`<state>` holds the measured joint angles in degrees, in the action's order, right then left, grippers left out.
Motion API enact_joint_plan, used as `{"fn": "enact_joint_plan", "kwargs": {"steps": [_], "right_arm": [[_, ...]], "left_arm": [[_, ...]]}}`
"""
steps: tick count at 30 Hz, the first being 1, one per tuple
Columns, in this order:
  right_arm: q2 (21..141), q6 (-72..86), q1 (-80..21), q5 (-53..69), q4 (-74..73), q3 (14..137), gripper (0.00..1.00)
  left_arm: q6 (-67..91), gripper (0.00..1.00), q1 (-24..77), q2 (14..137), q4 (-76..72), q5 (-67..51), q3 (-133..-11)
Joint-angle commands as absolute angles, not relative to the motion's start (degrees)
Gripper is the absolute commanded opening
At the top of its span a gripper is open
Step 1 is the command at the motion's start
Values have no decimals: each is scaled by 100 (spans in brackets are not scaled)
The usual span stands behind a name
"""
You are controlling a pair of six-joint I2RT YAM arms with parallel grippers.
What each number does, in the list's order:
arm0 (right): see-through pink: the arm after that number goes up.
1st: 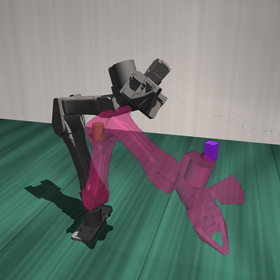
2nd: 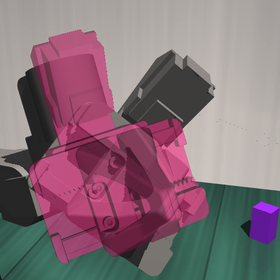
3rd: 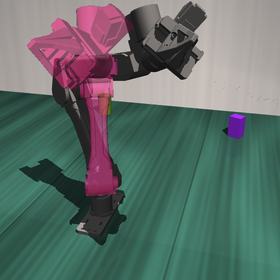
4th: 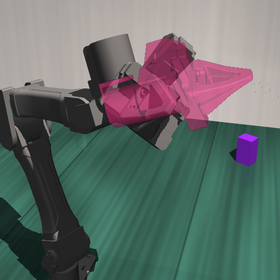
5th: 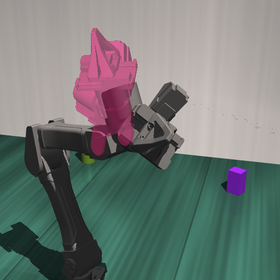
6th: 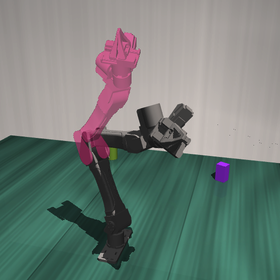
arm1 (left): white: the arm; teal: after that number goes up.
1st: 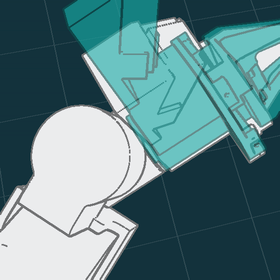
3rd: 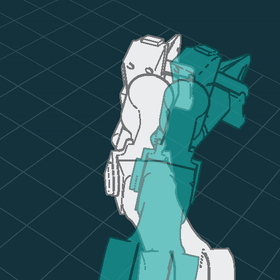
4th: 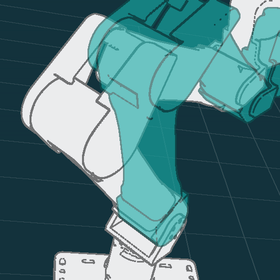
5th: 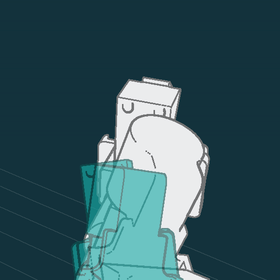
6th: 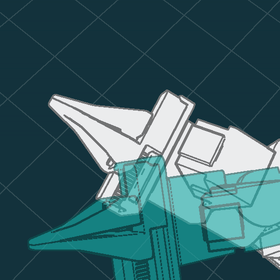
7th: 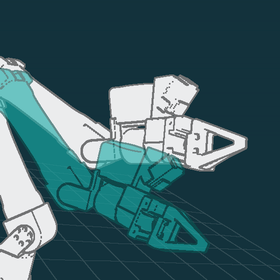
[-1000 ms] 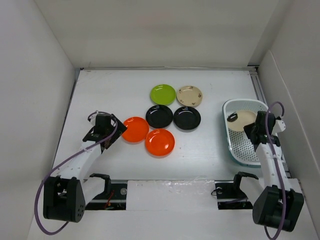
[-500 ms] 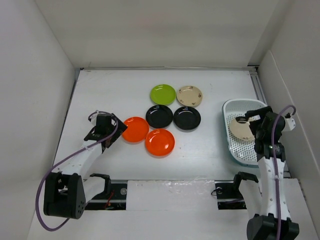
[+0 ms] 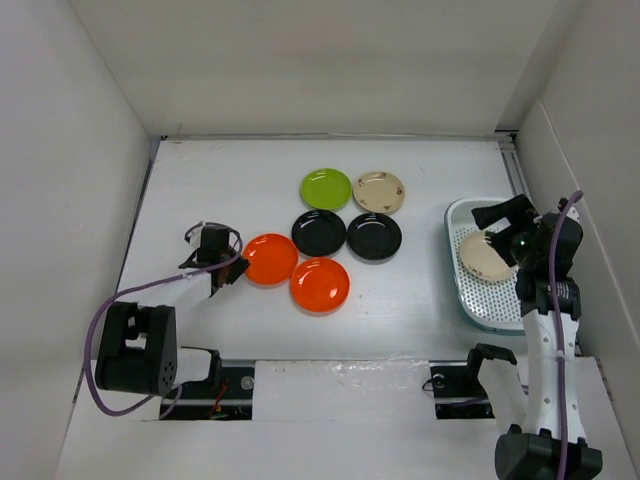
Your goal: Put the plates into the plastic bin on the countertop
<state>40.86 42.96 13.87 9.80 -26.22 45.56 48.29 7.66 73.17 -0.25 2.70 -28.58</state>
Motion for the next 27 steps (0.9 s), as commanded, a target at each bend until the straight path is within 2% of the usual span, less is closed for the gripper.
{"fn": "enact_joint_plan", "kwargs": {"steps": [1,5,7,9,10,13,18,21,22,24,25,27], "right_arm": [[4052,4061,1415,1581,-2522,4860,100],[3999,4113,1415,1696,-2522,4860,100],[3999,4113,1415,1696,-2470,4860,100],[3999,4113,1415,1749,-2470,4860,100],[3999,4113,1415,1810,-2470,4913,100],[4069,4113,1415,1985,-2347,4913,100],[4288,3946,1179,3144,-1663,4773,99],[4525,3894,216,3620,-882,4720,99],[4648,3894,211,3621,-879,4720,99],[5199,3596,-709,3621,-826,5000,99],[5395,3595,-1034,3290,-765,5105,99],[5746,3595,-1878,2867,-547,5342,98]], "left_arm": [[4799,20,747,7479,132,316,-2865],[4799,20,747,7603,202,378,-2979],[4799,13,747,7603,202,378,-2979],[4799,1,747,7603,202,378,-2979],[4799,0,747,7603,254,378,-2979],[4956,0,747,7463,491,597,-2979],[5019,0,747,6043,1098,835,-3163],[4686,0,747,5347,1151,398,-3610],[4519,0,747,5239,1003,117,-3612],[4264,0,747,5186,713,-446,-3875],[4115,0,747,5307,555,-1214,-3980],[3867,0,747,5527,475,-1773,-4306]]}}
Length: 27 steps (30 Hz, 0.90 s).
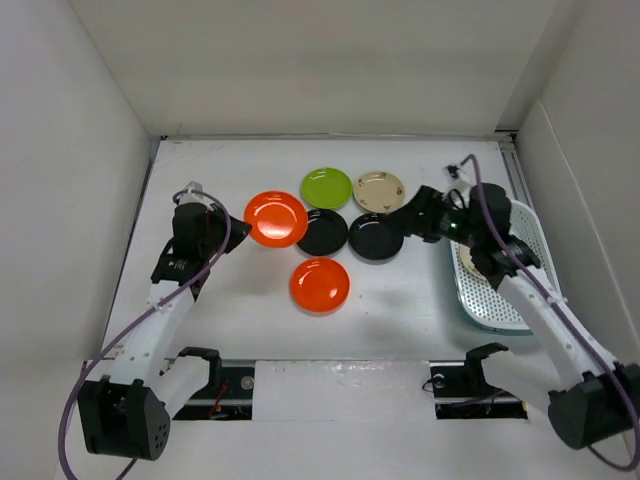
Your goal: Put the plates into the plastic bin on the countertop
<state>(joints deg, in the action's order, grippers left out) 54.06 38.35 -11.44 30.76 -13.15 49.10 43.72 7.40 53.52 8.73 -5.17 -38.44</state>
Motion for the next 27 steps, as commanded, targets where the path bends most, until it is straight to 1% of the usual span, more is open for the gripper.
{"fn": "enact_joint_plan", "kwargs": {"steps": [1,2,7,12,15,16,17,18,19,20,21,22,23,24,26,27], "right_arm": [[6087,3595,-2072,2743,-414,5396,98],[6282,3595,-2353,2681,-283,5449,98],[7695,3454,-2812,2408,78,6099,96],[8524,3454,-3128,2330,377,6556,94],[8946,3672,-3190,2137,378,6846,81],[9034,3752,-3190,2188,378,6899,63],[9096,3805,-3138,2362,543,6899,48],[9097,3945,-3059,2503,623,6899,0],[9097,4059,-3059,2505,676,6899,0],[9036,4130,-2998,2409,677,6708,0],[8800,4227,-2927,2313,755,6628,0],[8633,4297,-2875,2164,756,6514,0],[8448,4376,-2796,1875,756,6382,0],[8237,4473,-2534,1733,756,6068,0],[7491,4763,-2155,1251,651,5706,0],[7219,4859,-1683,1004,241,5426,0]], "left_arm": [[3771,0,747,5685,187,-2411,-4307],[3771,0,747,5765,115,-2591,-4394],[3701,0,747,6029,-307,-3601,-4720],[3560,0,747,6266,-483,-4463,-4922],[3560,0,747,6319,-728,-4902,-4861],[3560,0,747,6319,-729,-4956,-4860],[3560,0,747,6319,-729,-4957,-4808],[3499,0,747,6389,-634,-4818,-4808],[3498,0,747,6468,-502,-4651,-4808],[3359,37,747,6521,-362,-4467,-4869],[3357,65,747,6521,-221,-4239,-4921],[3357,78,747,6591,-72,-3732,-4922],[3436,91,747,6592,-70,-3518,-4922],[3593,100,747,6592,-70,-3255,-4844],[3752,100,747,6530,-96,-2596,-4703],[3823,100,747,6530,-97,-2401,-4641]]}}
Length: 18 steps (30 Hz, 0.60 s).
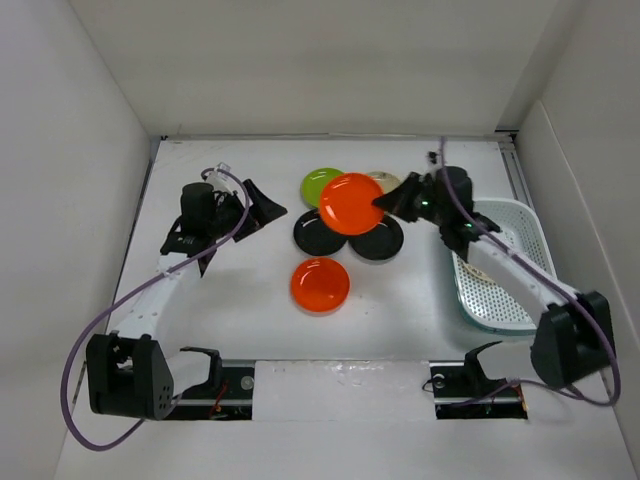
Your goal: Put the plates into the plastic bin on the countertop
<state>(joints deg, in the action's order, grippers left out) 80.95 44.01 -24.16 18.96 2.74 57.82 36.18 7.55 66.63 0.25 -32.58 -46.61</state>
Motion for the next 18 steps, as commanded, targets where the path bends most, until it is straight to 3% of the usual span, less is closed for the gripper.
{"fn": "enact_joint_plan", "kwargs": {"steps": [1,10,18], "right_arm": [[6711,4947,-1426,750,-50,5336,0],[5072,5299,1367,-913,-2161,4492,0],[4623,5300,2101,-1204,-2215,3604,0]], "left_arm": [[3884,100,747,6530,-97,-2225,-4641],[4201,100,860,7865,-1036,-2215,-4657],[4025,100,1951,8911,-967,-1319,-5194]]}}
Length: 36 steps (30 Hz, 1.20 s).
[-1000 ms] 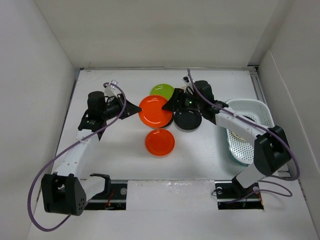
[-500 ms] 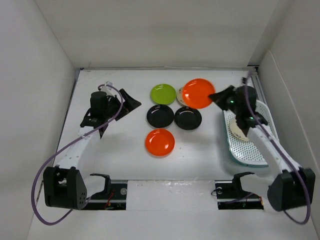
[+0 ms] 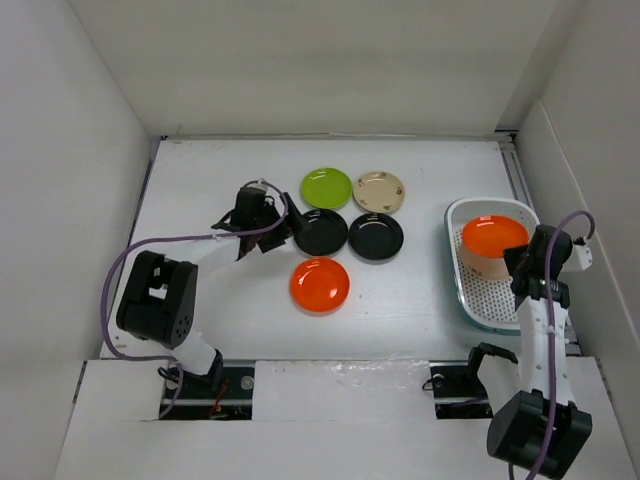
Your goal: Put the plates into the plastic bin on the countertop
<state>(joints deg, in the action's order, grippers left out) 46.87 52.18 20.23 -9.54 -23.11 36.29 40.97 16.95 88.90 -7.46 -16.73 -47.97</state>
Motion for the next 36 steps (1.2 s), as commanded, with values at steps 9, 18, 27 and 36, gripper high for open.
{"fn": "enact_joint_plan", "kwargs": {"steps": [9,18,27,36], "right_arm": [[5194,5300,2311,-1388,-1758,3138,0],[5424,5300,2312,-1099,-1459,3138,65],[4500,5186,2312,-1098,-1950,3559,100],[4088,4931,2312,8,-2276,4078,100]], "left_arm": [[3973,100,2074,9167,-967,-1205,-5194],[3867,100,2074,9220,-1020,-1204,-5089],[3692,100,2302,9166,-747,-1046,-5159],[3691,100,2355,9500,-615,-800,-5282]]}}
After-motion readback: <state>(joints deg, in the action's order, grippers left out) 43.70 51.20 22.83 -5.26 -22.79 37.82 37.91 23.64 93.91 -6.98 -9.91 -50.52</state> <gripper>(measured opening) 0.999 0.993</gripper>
